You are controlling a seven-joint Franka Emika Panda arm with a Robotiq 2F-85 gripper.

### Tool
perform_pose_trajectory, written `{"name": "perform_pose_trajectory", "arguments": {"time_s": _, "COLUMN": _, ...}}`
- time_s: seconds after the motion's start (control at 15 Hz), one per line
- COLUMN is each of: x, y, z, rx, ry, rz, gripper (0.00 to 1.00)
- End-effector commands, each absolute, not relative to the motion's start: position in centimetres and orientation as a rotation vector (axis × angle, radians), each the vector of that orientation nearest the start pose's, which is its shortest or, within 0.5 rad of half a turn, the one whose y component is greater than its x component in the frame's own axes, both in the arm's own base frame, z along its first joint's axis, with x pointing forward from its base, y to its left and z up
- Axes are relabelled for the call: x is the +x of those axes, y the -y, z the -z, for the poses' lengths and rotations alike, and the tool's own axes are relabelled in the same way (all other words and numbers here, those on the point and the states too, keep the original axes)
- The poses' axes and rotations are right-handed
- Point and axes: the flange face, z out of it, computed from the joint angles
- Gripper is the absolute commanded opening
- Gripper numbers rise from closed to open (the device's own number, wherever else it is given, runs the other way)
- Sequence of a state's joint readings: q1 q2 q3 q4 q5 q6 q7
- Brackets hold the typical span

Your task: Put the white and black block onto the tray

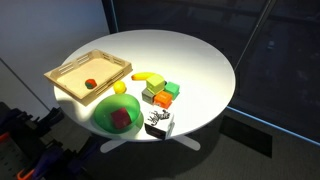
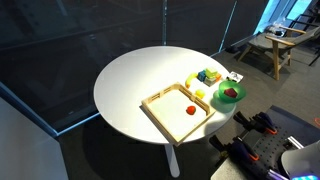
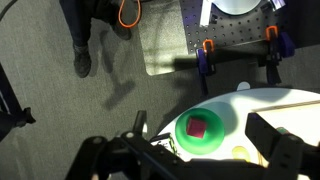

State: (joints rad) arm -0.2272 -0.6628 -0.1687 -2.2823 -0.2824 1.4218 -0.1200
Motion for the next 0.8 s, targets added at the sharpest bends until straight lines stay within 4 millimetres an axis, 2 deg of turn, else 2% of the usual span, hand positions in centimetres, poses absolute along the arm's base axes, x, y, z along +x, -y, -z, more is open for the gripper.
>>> {"name": "perform_pose_trajectory", "arguments": {"time_s": 0.0, "x": 28.4, "y": 16.9, "z": -57.3, "rx": -3.219, "ry": -0.394, "rz": -0.393, "gripper": 1.00}}
{"name": "perform_pose_trajectory", "arguments": {"time_s": 0.27, "x": 28.6, "y": 16.9, "z": -57.3, "rx": -3.219, "ry": -0.394, "rz": -0.390, "gripper": 1.00}}
{"name": "perform_pose_trajectory", "arguments": {"time_s": 0.73, "x": 30.9, "y": 15.7, "z": -56.9, "rx": -3.233, "ry": -0.350, "rz": -0.316, "gripper": 1.00}}
